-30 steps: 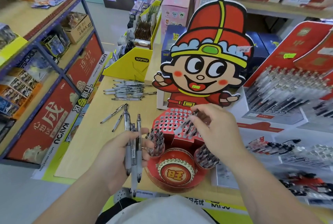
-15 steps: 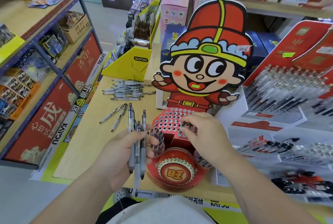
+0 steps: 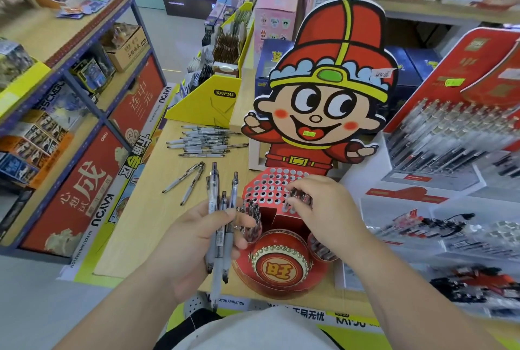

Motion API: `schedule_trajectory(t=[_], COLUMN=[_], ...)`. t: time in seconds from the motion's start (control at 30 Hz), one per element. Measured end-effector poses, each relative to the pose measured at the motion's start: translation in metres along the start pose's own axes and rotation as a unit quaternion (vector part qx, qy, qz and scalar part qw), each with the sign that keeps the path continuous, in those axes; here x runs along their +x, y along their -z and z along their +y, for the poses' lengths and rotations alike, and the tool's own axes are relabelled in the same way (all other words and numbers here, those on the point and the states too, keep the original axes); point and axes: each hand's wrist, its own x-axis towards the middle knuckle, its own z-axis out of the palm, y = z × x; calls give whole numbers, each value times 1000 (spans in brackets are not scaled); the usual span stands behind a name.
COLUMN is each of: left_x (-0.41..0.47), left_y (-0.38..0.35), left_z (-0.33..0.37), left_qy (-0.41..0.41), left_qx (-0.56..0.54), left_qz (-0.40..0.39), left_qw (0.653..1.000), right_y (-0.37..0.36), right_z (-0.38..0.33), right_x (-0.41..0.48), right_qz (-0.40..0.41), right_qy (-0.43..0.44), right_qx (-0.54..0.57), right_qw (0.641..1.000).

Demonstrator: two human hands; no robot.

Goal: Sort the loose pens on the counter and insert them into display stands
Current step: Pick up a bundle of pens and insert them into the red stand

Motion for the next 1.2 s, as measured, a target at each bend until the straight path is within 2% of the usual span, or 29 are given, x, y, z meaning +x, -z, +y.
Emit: schedule_trajectory(t=[0.1,0.2,0.27,0.33,0.47,0.6,0.73,0.83,0.9,0.97,1.1,1.2], left_x=[-5,-10,-11,-12,-10,-6,2,12,16,17,17,16], left_y=[-5,-11,-15,-20,-33,-42,-51,-46,-41,-38,-37,-36], left_z=[2,6,8,9,11,9,5,1,0,0,0,1], left_qy=[-9,-12,-9,-11,-15,-11,5,9,-1,-6,-5,-4], left_qx=[39,53,57,73,103,130,113,70,60,68,78,67], left_qz=[-19,-64,-103,-137,-149,-159,-101,-12,23,40,36,23], left_qw=[999,996,993,988,983,979,988,997,998,997,996,997], right_y=[5,22,35,42,49,50,51,67,77,79,65,53], right_z=[-3,-19,-30,-35,-28,-19,-6,14,28,38,46,45], right_x=[-1,-9,-14,-19,-28,-34,-36,-34,-32,-31,-27,-25], right_qz=[22,77,15,-49,-53,-43,-3,88,155,204,206,208], right_qy=[-4,-35,-74,-81,-62,-72,-147,-172,-165,-152,-136,-129], right_qx=[5,171,331,425,505,523,564,584,553,487,353,325], right_qw=[1000,982,941,900,859,849,813,789,802,836,902,914])
